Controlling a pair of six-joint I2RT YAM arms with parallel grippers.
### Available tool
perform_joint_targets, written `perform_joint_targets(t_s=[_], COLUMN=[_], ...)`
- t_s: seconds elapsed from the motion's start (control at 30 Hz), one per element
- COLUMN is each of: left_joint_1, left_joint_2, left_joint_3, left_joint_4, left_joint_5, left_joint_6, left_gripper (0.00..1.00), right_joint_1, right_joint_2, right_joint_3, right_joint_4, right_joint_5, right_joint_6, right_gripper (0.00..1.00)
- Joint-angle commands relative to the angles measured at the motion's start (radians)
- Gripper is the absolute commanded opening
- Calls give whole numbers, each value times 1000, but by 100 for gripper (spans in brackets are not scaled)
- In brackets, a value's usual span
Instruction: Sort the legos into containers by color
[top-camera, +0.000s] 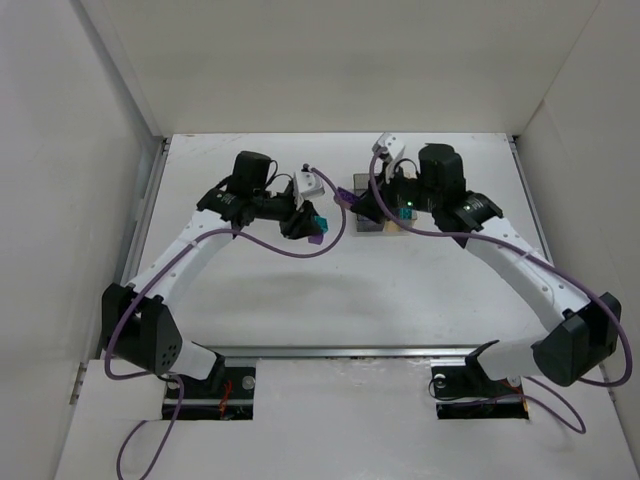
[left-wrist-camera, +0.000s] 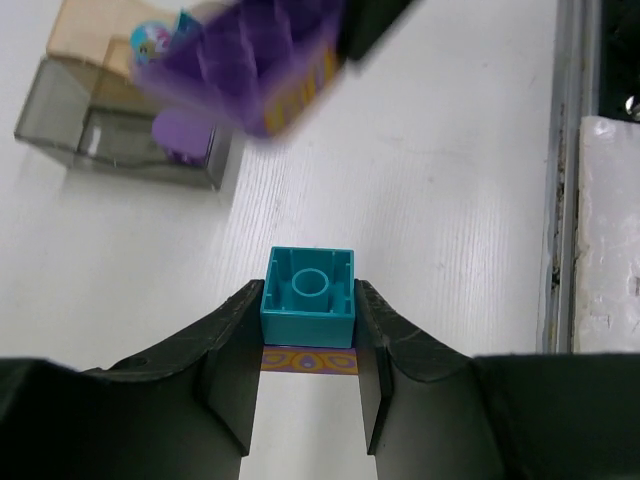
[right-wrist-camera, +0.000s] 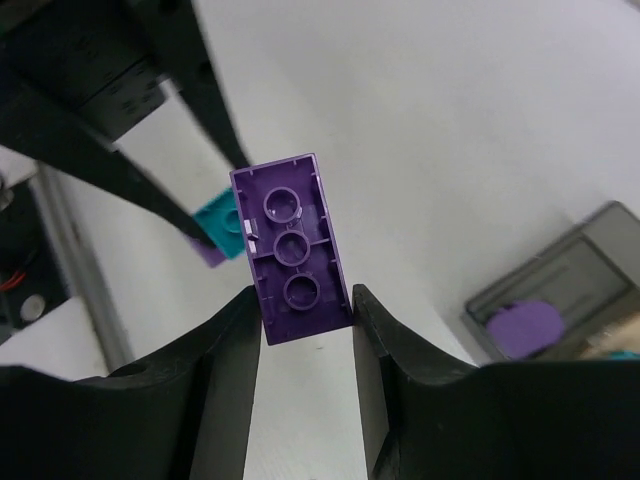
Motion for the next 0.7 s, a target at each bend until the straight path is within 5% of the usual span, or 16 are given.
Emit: perform_joint_targets(t_s=[0.0,0.27,0.47,0.67], left_joint_1=[25,25,25,25], left_joint_2=[-7,2,12,12], left_joint_3=[-26,-26,-26,-15], left_joint_4=[-68,-68,36,56], left_joint_5=[-60,-95,-258,-330], left_joint_6=[5,-4,-151,-171], left_gripper=[0,0,0,0], right_joint_1=[-49,-58,-80,-89], right_joint_2=[-49,23,272,379], right_joint_3=[48,50,171,231], right_joint_4=[93,93,-28,38], right_joint_5=[87,245,504,520], right_joint_6=[55,105,375,466], right_gripper=[0,0,0,0])
